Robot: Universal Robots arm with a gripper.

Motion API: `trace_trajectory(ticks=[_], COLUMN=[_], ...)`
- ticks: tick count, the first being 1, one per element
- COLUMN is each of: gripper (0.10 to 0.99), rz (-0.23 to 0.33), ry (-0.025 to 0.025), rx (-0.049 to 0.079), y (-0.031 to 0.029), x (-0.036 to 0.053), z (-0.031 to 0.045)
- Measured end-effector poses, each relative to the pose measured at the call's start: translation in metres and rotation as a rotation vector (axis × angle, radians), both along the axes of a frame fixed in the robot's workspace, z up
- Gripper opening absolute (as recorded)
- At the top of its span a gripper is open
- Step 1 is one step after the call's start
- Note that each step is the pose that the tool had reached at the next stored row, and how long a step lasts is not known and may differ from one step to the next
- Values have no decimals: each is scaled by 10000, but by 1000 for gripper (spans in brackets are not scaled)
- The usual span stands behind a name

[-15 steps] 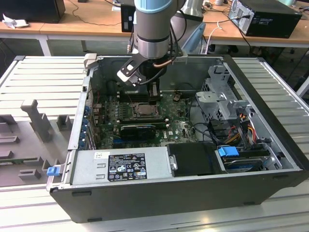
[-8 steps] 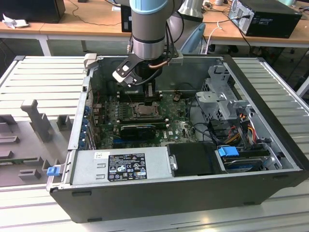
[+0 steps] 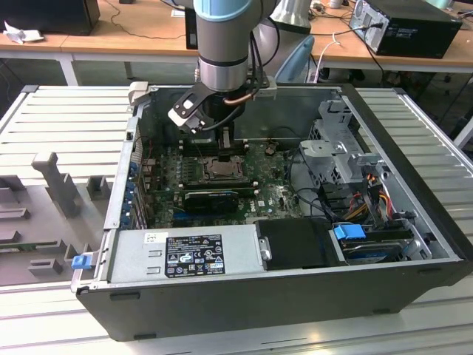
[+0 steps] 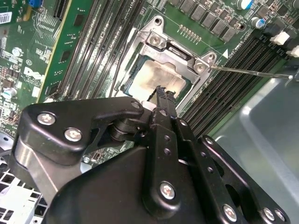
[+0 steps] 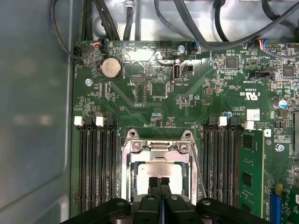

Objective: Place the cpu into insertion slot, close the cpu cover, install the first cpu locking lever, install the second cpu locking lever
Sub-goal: 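Install the first cpu locking lever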

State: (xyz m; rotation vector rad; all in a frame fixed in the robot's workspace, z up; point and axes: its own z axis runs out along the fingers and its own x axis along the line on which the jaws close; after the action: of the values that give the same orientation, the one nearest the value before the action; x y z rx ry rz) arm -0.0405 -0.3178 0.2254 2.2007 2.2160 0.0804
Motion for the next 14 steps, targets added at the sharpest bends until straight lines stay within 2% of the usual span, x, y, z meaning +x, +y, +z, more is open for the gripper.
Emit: trace_trajectory(ticks=[14], gripper=[106], rz=[-2], ry=[0], rx=[1], y=[0], x=[-1], z=[74])
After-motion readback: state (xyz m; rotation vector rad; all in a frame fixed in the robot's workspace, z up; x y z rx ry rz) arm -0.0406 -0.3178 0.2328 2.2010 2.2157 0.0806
